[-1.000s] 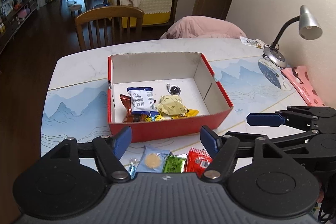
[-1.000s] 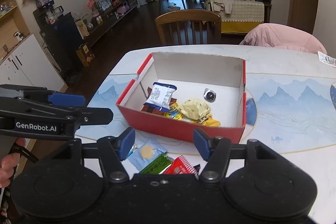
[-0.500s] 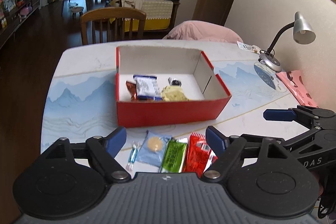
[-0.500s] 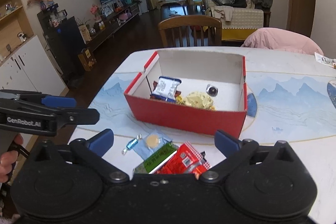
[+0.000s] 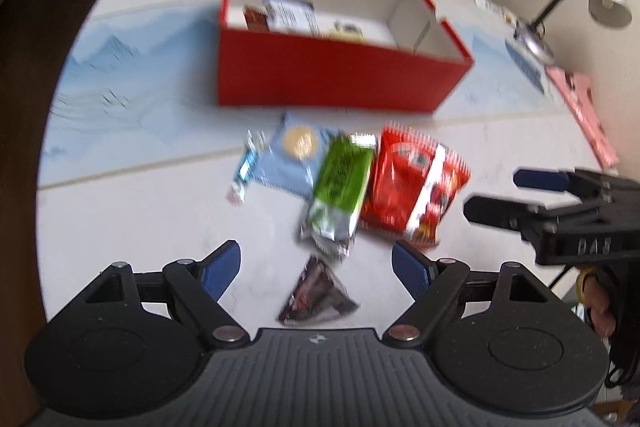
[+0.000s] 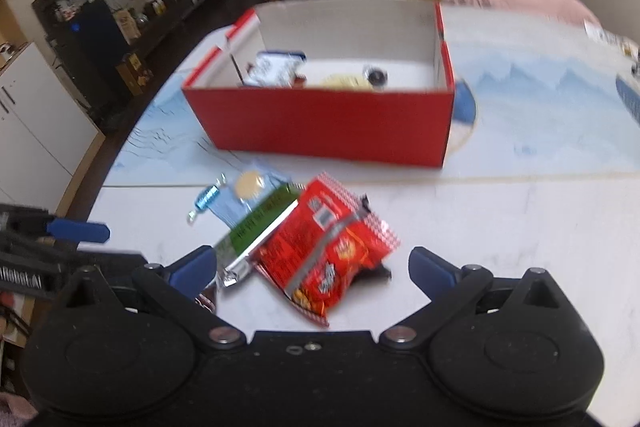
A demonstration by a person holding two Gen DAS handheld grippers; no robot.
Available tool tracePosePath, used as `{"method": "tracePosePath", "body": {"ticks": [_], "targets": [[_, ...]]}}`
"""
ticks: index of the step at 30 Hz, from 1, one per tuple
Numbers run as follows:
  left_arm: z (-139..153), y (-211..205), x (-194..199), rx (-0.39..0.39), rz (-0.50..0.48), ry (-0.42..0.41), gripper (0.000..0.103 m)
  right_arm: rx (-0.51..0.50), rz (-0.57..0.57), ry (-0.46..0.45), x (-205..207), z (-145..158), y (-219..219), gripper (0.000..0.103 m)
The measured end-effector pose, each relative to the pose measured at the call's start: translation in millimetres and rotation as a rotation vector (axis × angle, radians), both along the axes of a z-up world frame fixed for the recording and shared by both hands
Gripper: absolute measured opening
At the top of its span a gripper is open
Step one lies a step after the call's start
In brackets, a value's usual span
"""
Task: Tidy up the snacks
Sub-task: 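Grasp the brown M&M's pouch with left gripper while right grasps red snack bag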
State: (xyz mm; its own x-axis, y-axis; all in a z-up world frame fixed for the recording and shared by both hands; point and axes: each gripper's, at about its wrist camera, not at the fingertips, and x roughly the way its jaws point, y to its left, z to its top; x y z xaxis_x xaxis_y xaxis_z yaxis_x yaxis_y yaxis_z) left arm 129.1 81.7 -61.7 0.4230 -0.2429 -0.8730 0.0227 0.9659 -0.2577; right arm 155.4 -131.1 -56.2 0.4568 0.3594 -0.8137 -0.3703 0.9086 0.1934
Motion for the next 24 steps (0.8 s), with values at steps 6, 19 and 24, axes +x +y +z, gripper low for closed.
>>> {"method": "tracePosePath", "body": {"ticks": [6, 19, 24], "targets": [[-29.5, -14.0, 2.0, 0.034, -0.037, 0.072, 0.083, -0.005, -0.021, 0.064, 3.9, -24.0, 3.7, 0.100], [-54.0, -35.7, 7.2, 0.135, -0.057, 0.078, 0.082, 0.015, -0.101, 0.136, 21.8, -52.5, 10.2, 0.077], [-57.7, -39.0, 6.3, 0.152, -0.062, 0.077, 0.082, 0.018, -0.107, 0.133, 26.2, -54.5, 13.5, 0.072]]}}
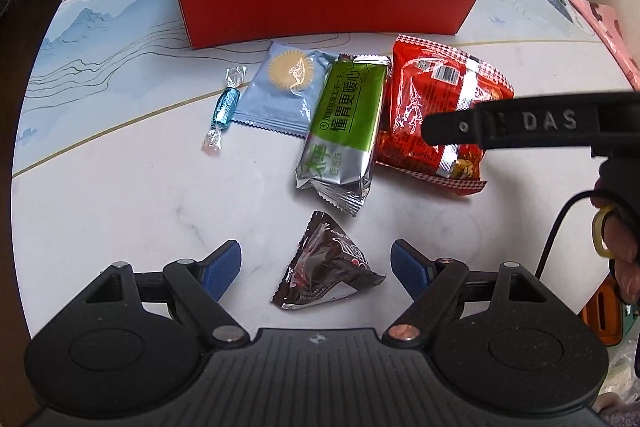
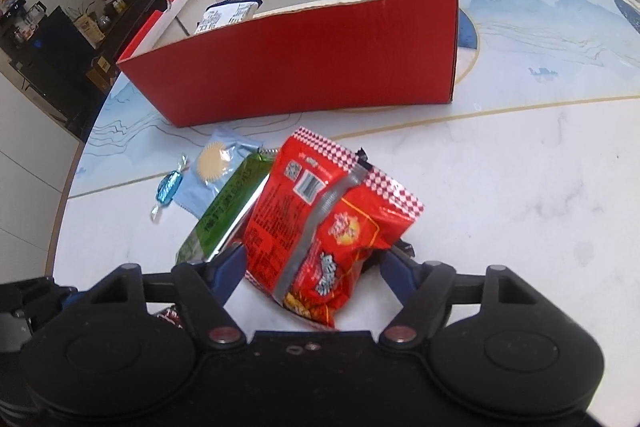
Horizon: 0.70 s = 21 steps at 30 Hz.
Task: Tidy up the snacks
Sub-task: 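Grasp the brown M&M's pouch with left gripper while right grasps red snack bag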
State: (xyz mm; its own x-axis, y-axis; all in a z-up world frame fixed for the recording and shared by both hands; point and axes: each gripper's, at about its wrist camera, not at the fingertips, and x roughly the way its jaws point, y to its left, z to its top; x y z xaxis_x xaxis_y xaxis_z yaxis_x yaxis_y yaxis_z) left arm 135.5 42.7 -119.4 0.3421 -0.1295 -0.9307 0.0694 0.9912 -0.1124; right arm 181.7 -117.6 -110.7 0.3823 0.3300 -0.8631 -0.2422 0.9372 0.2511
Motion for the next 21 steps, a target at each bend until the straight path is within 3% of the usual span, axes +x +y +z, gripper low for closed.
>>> {"method": "tracePosePath", "body": {"ticks": [6, 12, 21], "targets": [[-2.5, -6.6, -0.6, 0.025, -0.017, 0.002, 0.069, -0.024, 0.001, -0.005, 2.8, -3.7, 3.1, 0.056], [-5.5, -12.9, -1.1, 0.056, -0.040, 0.016, 0.045, -0.021, -0.009, -0.006, 2.7, -2.9, -1.6, 0.046], [-6.5, -4.7, -1.0, 0.027, -0.011, 0.023, 0.032, -0.007, -0.024, -0.026, -6.2, 4.7, -2.0, 0.033]]}}
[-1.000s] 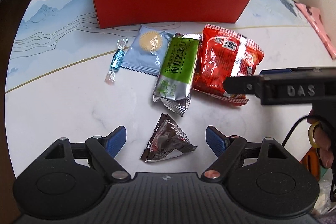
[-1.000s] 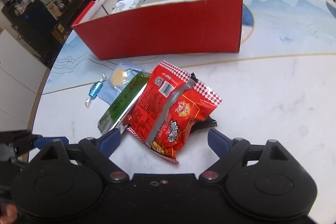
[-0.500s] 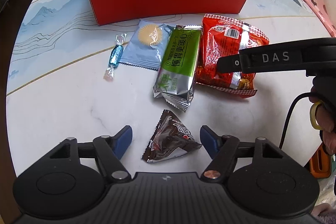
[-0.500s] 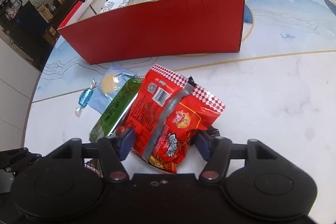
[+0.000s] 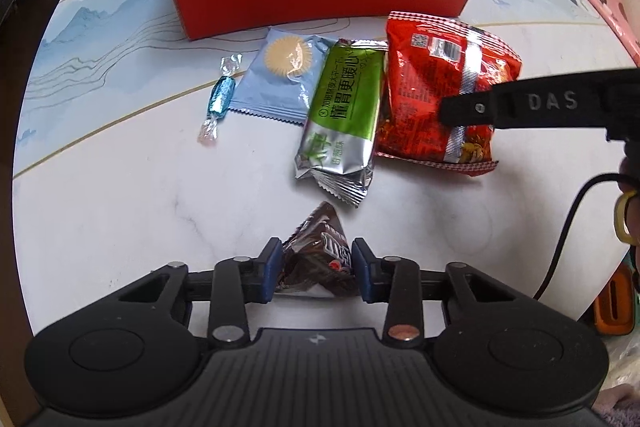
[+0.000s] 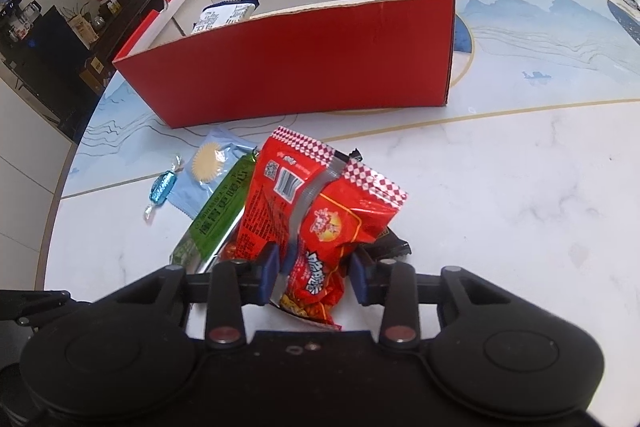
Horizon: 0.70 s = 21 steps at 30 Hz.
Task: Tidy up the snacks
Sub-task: 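Grasp the brown M&M's pouch with left gripper while right grasps red snack bag, then carry both snacks into the red box and open both grippers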
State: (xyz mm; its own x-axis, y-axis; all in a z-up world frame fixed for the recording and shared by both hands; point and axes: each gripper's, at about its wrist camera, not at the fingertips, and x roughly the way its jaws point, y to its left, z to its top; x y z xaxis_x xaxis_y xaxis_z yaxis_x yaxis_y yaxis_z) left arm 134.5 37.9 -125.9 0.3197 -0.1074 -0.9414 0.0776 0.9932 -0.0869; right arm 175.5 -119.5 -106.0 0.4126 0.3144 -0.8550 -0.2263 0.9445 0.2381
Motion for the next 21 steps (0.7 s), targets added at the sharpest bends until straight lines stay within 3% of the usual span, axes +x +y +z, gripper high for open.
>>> {"method": "tracePosePath", "body": {"ticks": [10, 21], "targets": [[0.5, 26.0, -6.3, -0.068, 0.092, 0.005, 0.032, 0.018, -0.036, -0.041, -15.3, 11.7, -1.4, 0.027], [21.8, 60.4, -17.7, -0.144, 0.186, -0.056, 0.032, 0.028, -0.093, -0.094, -31.6, 30.0, -7.4, 0.022]]}}
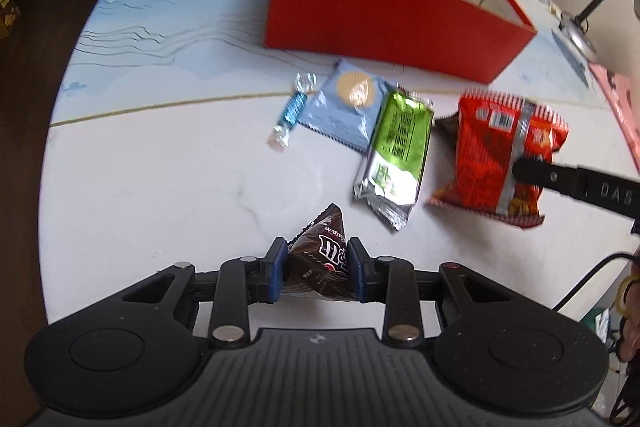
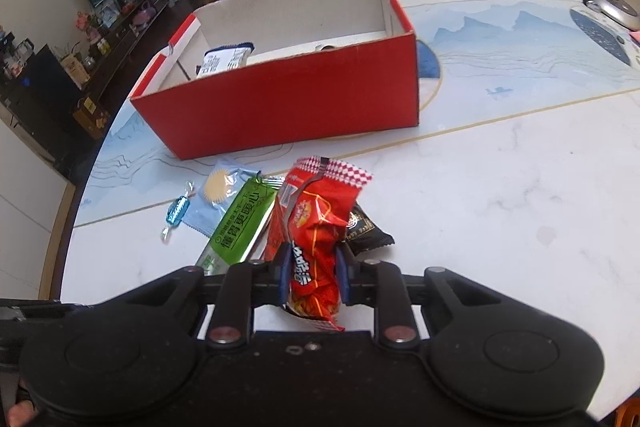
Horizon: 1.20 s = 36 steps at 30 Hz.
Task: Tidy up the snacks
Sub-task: 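Carry both snacks into the red box and open both grippers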
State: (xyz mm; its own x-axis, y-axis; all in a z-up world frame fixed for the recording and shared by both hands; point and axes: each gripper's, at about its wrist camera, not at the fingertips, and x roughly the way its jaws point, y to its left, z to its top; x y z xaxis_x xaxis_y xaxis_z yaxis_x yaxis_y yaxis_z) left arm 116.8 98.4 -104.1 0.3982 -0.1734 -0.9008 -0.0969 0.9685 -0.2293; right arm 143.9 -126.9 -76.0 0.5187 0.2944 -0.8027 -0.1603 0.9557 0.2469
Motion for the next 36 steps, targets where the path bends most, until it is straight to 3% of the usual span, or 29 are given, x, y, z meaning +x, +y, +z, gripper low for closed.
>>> {"method": "tracePosePath", "body": {"ticks": [9, 19, 36], "targets": [[27.1, 13.2, -4.7, -0.027, 0.019, -0.069, 0.032, -0.004, 0.000, -0.055, -14.8, 21.0, 3.3, 0.021], [69.3, 15.8, 0.7, -0.038, -0.007, -0.159, 0.032, 0.005, 0.019, -0.147, -18.9, 66.0, 7.0, 0.021], [139.1, 4.1, 65.4, 0.046, -0.071, -0.314, 0.032, 0.010, -0.002, -0.283, 47.8, 117.9, 8.3, 0.021]]}}
